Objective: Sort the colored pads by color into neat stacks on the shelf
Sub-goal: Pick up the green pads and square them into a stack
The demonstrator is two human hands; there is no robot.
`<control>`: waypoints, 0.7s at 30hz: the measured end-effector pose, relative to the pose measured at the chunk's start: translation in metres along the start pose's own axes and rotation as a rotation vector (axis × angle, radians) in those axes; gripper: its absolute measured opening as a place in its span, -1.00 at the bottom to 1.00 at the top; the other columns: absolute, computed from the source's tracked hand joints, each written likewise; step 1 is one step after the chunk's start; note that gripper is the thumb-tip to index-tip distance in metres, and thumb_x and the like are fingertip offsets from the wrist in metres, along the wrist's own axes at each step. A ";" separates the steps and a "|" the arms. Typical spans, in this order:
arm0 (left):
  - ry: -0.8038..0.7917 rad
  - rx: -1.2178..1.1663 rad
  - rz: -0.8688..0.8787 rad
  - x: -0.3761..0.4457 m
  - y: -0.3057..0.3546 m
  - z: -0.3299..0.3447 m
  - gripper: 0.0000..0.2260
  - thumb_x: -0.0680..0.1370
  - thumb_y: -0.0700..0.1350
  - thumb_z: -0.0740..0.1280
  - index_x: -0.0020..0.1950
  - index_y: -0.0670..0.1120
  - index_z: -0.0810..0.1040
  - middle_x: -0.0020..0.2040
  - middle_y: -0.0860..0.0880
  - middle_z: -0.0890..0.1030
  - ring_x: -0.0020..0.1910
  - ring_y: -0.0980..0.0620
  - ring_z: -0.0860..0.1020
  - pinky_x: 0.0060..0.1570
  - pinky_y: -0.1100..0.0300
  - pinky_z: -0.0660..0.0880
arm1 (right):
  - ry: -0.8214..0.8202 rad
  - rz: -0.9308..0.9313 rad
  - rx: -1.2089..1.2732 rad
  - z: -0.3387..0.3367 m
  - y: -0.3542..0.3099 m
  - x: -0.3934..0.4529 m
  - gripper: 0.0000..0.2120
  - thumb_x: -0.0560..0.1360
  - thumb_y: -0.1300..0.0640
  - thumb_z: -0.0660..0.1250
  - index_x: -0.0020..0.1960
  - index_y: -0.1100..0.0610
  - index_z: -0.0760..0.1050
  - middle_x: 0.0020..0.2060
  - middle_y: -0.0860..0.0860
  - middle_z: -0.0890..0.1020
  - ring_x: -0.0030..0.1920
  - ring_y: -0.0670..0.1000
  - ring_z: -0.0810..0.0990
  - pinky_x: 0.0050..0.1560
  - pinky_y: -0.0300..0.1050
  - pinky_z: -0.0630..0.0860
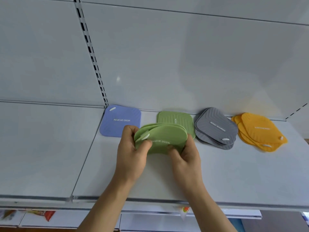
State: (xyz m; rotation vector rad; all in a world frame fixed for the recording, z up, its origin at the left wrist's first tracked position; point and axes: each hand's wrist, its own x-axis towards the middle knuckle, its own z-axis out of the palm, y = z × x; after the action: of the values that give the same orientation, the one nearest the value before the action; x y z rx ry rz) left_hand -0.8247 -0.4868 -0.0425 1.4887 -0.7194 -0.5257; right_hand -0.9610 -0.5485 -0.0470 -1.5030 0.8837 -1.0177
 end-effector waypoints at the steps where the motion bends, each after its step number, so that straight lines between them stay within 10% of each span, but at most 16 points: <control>1: 0.006 -0.021 -0.003 0.000 0.001 0.001 -0.72 0.41 -0.04 0.39 0.01 -0.13 0.43 -0.16 -0.10 0.57 -0.19 0.04 0.52 -0.15 -0.02 0.50 | -0.001 0.003 0.015 0.001 0.000 -0.001 -0.76 0.47 0.33 0.25 0.05 0.07 0.53 -0.14 0.04 0.66 -0.16 0.05 0.58 -0.15 -0.02 0.56; 9: -0.119 -0.035 -0.012 -0.002 0.000 -0.003 -0.76 0.51 -0.11 0.34 0.16 -0.01 0.67 0.04 0.04 0.74 0.11 0.02 0.68 0.18 0.04 0.57 | -0.027 -0.010 -0.045 0.000 0.003 -0.001 -0.68 0.55 0.50 0.23 0.11 0.12 0.49 -0.11 -0.07 0.64 -0.12 -0.10 0.58 -0.09 -0.29 0.51; 21: -0.422 0.158 0.006 0.011 0.003 -0.021 -0.73 0.60 0.00 0.35 0.29 0.09 0.65 0.15 0.11 0.73 0.22 0.06 0.65 0.30 -0.03 0.55 | 0.016 -0.011 -0.059 -0.006 0.014 0.005 -0.68 0.50 0.43 0.23 0.12 0.09 0.51 -0.05 0.06 0.67 0.00 0.16 0.61 0.06 0.09 0.57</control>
State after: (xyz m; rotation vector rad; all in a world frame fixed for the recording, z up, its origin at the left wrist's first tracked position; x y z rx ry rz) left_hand -0.8026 -0.4797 -0.0371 1.5371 -1.1144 -0.8065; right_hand -0.9650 -0.5578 -0.0593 -1.5523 0.9243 -1.0210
